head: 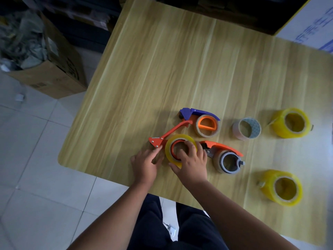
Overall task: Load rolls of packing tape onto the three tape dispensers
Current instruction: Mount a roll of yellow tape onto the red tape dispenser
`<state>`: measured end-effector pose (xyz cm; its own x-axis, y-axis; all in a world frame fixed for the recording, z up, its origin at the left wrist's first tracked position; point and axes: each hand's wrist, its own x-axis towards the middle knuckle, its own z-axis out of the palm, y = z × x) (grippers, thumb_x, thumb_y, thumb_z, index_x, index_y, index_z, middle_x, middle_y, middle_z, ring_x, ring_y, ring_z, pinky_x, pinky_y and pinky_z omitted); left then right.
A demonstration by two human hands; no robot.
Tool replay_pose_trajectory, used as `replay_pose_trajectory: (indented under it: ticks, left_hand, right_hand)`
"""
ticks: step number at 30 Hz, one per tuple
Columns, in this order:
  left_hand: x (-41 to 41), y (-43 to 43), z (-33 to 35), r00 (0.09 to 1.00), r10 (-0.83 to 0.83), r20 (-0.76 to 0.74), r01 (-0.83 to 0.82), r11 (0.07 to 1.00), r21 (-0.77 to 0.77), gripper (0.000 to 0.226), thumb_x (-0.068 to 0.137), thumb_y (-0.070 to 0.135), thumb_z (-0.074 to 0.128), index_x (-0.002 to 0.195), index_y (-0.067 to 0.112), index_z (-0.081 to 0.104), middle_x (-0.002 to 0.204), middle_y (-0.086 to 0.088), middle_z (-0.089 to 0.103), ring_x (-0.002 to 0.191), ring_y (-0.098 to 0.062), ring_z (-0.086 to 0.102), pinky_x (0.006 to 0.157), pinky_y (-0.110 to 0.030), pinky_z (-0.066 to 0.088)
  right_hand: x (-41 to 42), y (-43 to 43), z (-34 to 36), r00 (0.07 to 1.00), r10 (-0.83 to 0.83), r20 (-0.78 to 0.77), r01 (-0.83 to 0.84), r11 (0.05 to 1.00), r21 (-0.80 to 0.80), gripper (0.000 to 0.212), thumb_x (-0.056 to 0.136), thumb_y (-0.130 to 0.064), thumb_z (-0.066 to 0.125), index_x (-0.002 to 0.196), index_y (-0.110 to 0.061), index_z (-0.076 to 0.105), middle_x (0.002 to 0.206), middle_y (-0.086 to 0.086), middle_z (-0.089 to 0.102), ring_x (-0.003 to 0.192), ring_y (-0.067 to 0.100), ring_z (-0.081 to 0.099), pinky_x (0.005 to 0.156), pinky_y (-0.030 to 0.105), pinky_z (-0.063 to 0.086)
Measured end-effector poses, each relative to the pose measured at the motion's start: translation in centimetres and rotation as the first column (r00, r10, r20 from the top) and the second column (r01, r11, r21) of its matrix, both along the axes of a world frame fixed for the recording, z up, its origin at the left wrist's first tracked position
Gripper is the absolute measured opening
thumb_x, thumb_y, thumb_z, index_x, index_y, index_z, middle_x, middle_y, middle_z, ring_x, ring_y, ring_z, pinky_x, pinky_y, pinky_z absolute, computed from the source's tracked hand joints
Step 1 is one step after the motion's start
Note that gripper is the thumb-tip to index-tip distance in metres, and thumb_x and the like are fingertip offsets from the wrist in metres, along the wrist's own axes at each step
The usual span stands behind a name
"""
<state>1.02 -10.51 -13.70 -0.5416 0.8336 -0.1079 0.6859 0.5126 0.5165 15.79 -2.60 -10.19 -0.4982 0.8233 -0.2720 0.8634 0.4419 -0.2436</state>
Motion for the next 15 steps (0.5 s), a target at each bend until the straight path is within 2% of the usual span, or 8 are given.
replay_pose_trajectory:
  ticks: [4, 7, 10, 13, 15]
  left_hand:
    - [0.0, -0.1, -0.2, 1.000, 0.009, -0.013, -0.010, 1.000, -0.024, 0.017, 0.076, 0.028, 0.078, 0.093, 0.028, 0.075, 0.090, 0.002, 0.072, 0.079, -0.026, 0.063, 0.072, -0.034, 0.029]
    - [0.1, 0.5, 0.0, 1.000, 0.005, -0.026, -0.006, 0.999, -0.037, 0.018, 0.077, 0.027, 0.077, 0.095, 0.031, 0.074, 0.090, 0.003, 0.072, 0.080, -0.026, 0.062, 0.071, -0.033, 0.029]
    - [0.1, 1.1, 0.0, 0.999, 0.031, -0.016, -0.032, 0.998, -0.046, 0.018, 0.073, 0.020, 0.079, 0.088, 0.030, 0.075, 0.083, 0.002, 0.071, 0.078, -0.028, 0.061, 0.070, -0.033, 0.030]
    - [-0.4, 1.3, -0.3, 0.996, 0.078, 0.032, -0.080, 0.994, 0.070, 0.018, 0.068, 0.012, 0.082, 0.081, 0.023, 0.076, 0.087, -0.005, 0.066, 0.080, -0.030, 0.060, 0.067, -0.037, 0.045]
    - [-0.9, 1.0, -0.2, 0.990, 0.107, 0.088, -0.119, 0.982, 0.145, 0.016, 0.068, 0.009, 0.082, 0.079, 0.019, 0.077, 0.100, -0.010, 0.064, 0.091, -0.031, 0.060, 0.074, -0.039, 0.050]
  right_hand:
    - [-0.2, 0.3, 0.2, 1.000, 0.005, 0.007, -0.005, 0.999, -0.035, 0.044, 0.074, -0.056, 0.073, 0.103, -0.024, 0.064, 0.139, 0.011, 0.050, 0.138, 0.045, 0.029, 0.107, 0.063, 0.031]
    - [-0.1, 0.3, 0.3, 1.000, 0.015, 0.020, -0.014, 0.999, -0.033, 0.046, 0.073, -0.059, 0.073, 0.102, -0.024, 0.064, 0.139, 0.010, 0.050, 0.138, 0.045, 0.030, 0.106, 0.062, 0.033]
    - [-0.2, 0.4, 0.3, 0.998, 0.009, 0.056, -0.008, 1.000, -0.018, 0.052, 0.072, -0.066, 0.068, 0.102, -0.024, 0.064, 0.137, 0.010, 0.051, 0.135, 0.044, 0.034, 0.102, 0.061, 0.037]
    - [-0.4, 0.5, 0.6, 0.999, 0.004, 0.042, -0.004, 1.000, -0.011, 0.047, 0.073, -0.062, 0.071, 0.100, -0.025, 0.065, 0.135, 0.009, 0.052, 0.134, 0.044, 0.036, 0.100, 0.061, 0.040]
    - [-0.4, 0.5, 0.8, 0.999, 0.019, 0.032, -0.018, 1.000, -0.020, 0.042, 0.074, -0.059, 0.073, 0.100, -0.027, 0.065, 0.134, 0.009, 0.052, 0.134, 0.045, 0.036, 0.099, 0.061, 0.040]
